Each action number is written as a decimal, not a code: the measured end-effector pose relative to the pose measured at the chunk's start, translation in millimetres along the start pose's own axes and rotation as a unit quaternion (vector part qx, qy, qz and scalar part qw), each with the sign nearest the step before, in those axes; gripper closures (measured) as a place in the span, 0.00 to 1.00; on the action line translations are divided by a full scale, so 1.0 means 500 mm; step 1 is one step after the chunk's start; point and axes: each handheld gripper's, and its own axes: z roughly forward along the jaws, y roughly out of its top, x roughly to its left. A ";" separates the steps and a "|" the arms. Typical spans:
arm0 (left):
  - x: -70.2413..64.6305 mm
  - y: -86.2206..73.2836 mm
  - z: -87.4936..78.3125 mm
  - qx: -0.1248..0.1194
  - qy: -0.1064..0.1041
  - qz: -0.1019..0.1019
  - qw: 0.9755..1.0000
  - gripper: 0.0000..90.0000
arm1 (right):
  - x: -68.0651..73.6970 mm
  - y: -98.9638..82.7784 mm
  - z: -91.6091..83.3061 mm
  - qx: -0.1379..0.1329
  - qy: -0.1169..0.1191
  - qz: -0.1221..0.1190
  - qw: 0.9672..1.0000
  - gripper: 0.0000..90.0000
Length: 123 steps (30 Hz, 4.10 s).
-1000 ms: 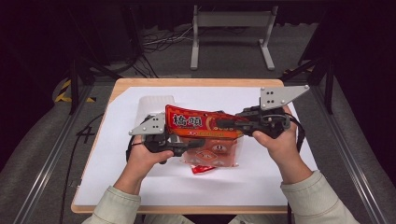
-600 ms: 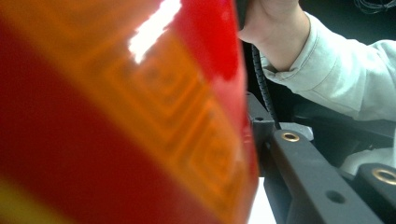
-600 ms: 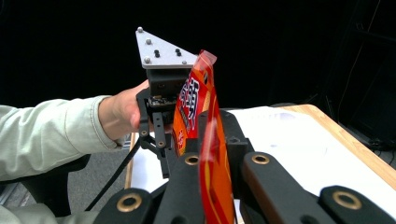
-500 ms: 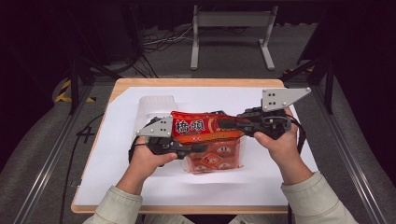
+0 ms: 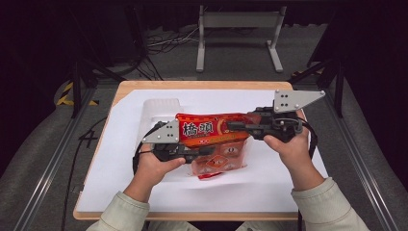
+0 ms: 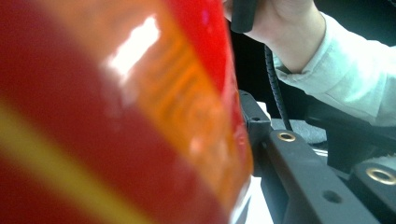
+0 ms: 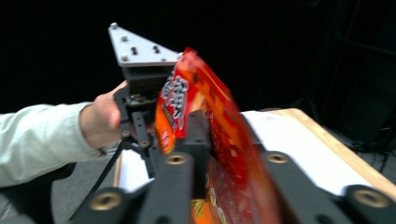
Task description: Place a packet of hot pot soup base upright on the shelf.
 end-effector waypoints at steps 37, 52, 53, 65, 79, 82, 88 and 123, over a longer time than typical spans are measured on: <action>0.122 0.091 -0.051 -0.032 0.088 -0.019 0.995 0.80 | -0.063 -0.221 -0.147 -0.004 -0.143 0.123 0.982 0.57; 0.157 0.108 -0.090 -0.025 0.108 -0.010 0.994 0.80 | -0.056 -0.240 -0.165 0.007 -0.157 0.131 0.979 0.57; 0.160 0.109 -0.095 -0.024 0.111 -0.008 0.994 0.80 | -0.054 -0.241 -0.169 0.007 -0.160 0.132 0.978 0.57; 0.221 0.099 -0.149 -0.019 0.153 0.007 0.988 0.80 | -0.030 -0.259 -0.219 0.002 -0.188 0.151 0.970 0.57; 0.262 0.084 -0.196 0.006 0.203 0.001 0.979 0.80 | -0.029 -0.268 -0.235 -0.009 -0.185 0.164 0.969 0.57; 0.262 0.081 -0.207 0.001 0.219 -0.001 0.976 0.80 | -0.031 -0.269 -0.236 -0.015 -0.180 0.168 0.969 0.57; 0.270 0.074 -0.223 -0.017 0.232 -0.014 0.972 0.80 | -0.035 -0.274 -0.234 -0.017 -0.176 0.175 0.969 0.57; 0.270 -0.043 -0.222 -0.033 0.275 -0.061 0.959 0.80 | -0.032 -0.272 -0.215 -0.013 -0.144 0.161 0.976 0.54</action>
